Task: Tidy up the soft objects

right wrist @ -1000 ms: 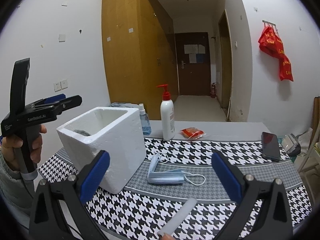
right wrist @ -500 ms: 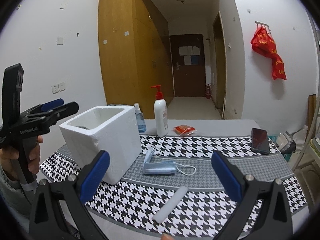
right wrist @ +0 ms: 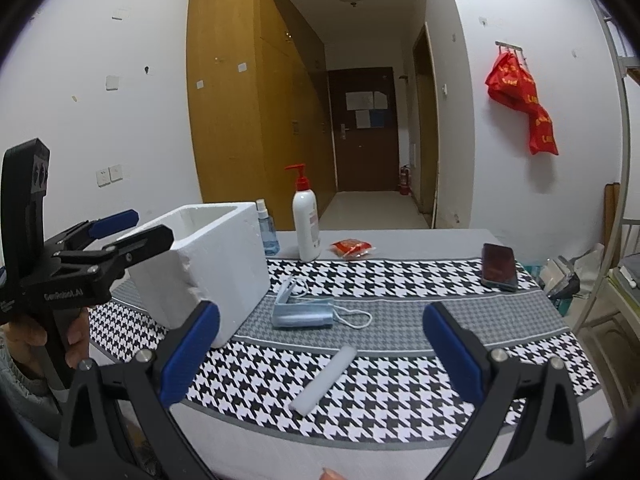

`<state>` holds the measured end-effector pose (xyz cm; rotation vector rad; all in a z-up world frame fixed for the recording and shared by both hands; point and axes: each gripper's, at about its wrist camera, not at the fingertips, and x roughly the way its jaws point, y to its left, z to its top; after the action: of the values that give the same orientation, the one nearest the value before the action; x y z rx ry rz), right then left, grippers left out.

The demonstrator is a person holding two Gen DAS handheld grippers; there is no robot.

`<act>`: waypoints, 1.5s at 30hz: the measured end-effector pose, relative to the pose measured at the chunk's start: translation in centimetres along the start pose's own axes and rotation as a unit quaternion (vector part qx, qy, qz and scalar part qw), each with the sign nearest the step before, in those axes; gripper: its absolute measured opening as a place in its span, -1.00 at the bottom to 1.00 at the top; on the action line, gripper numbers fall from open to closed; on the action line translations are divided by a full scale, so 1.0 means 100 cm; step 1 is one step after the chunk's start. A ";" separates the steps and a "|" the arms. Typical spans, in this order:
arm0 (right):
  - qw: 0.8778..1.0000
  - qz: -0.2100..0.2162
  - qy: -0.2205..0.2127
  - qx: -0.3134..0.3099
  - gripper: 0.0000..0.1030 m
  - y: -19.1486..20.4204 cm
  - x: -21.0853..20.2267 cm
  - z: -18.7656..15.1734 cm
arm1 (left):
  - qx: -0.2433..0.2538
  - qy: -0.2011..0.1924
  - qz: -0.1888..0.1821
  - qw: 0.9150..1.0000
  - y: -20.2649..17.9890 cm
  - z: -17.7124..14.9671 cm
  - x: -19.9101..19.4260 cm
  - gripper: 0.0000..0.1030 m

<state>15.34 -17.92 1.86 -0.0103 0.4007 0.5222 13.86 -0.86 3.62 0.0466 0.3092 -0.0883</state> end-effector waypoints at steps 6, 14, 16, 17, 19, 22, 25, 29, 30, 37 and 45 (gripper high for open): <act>1.000 -0.015 0.007 0.001 0.99 -0.004 -0.003 -0.011 | 0.002 0.011 -0.027 1.000 -0.012 -0.011 0.010 0.98; 1.000 -0.024 0.011 0.005 0.99 -0.007 -0.006 -0.019 | -0.005 0.028 -0.051 0.998 -0.021 -0.024 0.024 0.98; 1.000 -0.025 0.012 0.006 0.99 -0.007 -0.006 -0.021 | -0.005 0.031 -0.054 0.998 -0.025 -0.026 0.026 0.98; 1.000 -0.026 0.013 0.007 0.99 -0.008 -0.006 -0.022 | -0.006 0.034 -0.057 0.998 -0.027 -0.027 0.027 0.98; 0.999 -0.032 0.015 0.008 0.99 -0.008 -0.006 -0.024 | -0.005 0.036 -0.062 0.997 -0.030 -0.030 0.029 0.98; 0.999 -0.035 0.019 0.010 0.99 -0.011 -0.005 -0.027 | 0.000 0.042 -0.070 0.997 -0.034 -0.033 0.035 0.98; 0.999 -0.038 0.021 0.015 0.99 -0.014 -0.005 -0.030 | -0.001 0.051 -0.080 0.996 -0.038 -0.035 0.042 0.98; 0.999 -0.040 0.027 0.021 0.99 -0.017 -0.003 -0.032 | -0.007 0.070 -0.086 0.994 -0.037 -0.043 0.055 0.98; 0.999 -0.039 0.030 0.022 0.99 -0.018 -0.001 -0.033 | -0.009 0.074 -0.085 0.994 -0.036 -0.046 0.057 0.98; 0.998 -0.036 0.040 0.026 0.99 -0.020 0.007 -0.035 | -0.016 0.094 -0.079 0.992 -0.027 -0.055 0.073 0.98; 0.998 -0.034 0.051 0.035 0.99 -0.023 0.018 -0.040 | -0.020 0.110 -0.061 0.992 -0.016 -0.057 0.090 0.98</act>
<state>16.46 -19.47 -2.70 0.0168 0.5155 0.4423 20.55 -2.86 -4.62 -0.0026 0.5333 -0.1994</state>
